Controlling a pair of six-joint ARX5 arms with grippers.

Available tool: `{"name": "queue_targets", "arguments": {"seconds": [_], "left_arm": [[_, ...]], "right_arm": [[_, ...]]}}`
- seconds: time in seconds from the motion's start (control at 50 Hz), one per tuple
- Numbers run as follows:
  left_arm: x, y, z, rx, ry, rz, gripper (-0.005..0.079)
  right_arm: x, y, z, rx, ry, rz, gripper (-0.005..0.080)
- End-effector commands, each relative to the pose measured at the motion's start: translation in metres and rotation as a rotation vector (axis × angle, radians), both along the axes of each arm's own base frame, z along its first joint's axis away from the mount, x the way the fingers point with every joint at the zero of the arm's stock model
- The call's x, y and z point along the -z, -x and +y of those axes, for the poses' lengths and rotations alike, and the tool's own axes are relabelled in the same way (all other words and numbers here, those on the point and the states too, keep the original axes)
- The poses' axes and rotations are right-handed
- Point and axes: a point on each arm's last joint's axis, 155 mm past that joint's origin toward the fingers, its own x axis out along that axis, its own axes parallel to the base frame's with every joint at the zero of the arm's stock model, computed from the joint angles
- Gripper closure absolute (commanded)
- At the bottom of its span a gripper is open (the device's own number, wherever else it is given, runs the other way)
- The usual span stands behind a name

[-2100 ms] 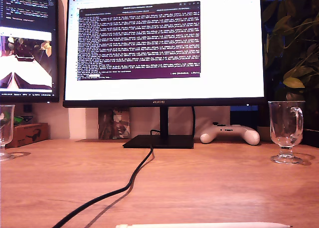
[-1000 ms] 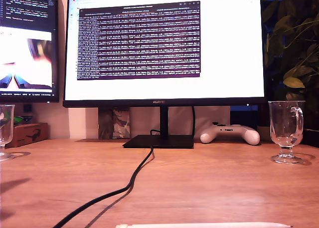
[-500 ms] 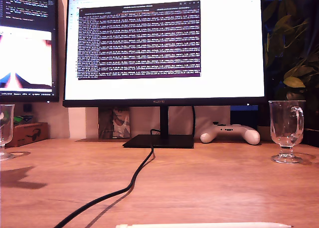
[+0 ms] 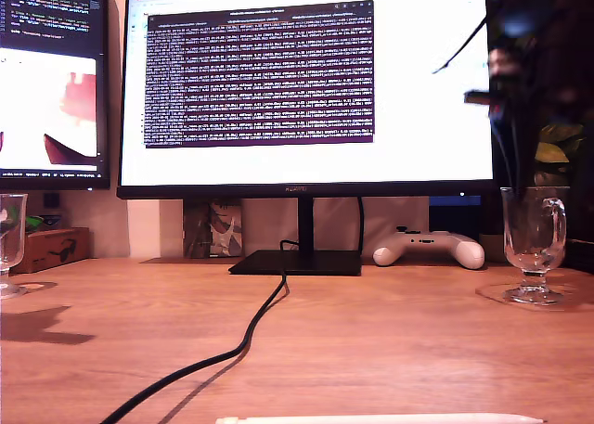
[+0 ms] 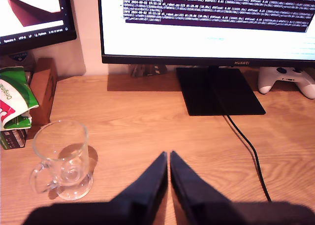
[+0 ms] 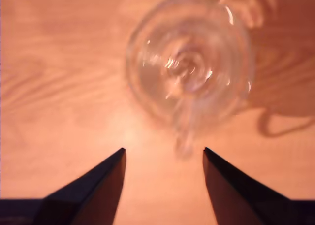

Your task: Pick the small glass cups in front of you with each of your hands, and place them behind the white pen

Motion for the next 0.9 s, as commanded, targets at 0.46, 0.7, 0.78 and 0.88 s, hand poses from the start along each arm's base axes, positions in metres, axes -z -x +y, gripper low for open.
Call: {"name": "queue_targets", "arguments": {"seconds": [0.46,0.7,0.78,0.88], "left_arm": [[-0.001,-0.003,0.014,-0.017,-0.153,-0.043,0.0759],[0.004,-0.002,0.049,-0.092,-0.347,0.088,0.0758],[0.005,-0.003,0.061,-0.102,-0.412,0.161,0.0758],[0.002,-0.010,0.069,-0.091,-0.467,0.230,0.0758]], "right_arm": [[0.010,-0.021,0.001,-0.061,0.032,-0.044,0.0765],[0.009,-0.024,0.002,-0.100,0.041,-0.058,0.0765],[0.009,-0.025,0.002,-0.113,0.044,-0.064,0.0765],[0.008,-0.026,0.002,-0.132,0.049,-0.070,0.0765]]}}
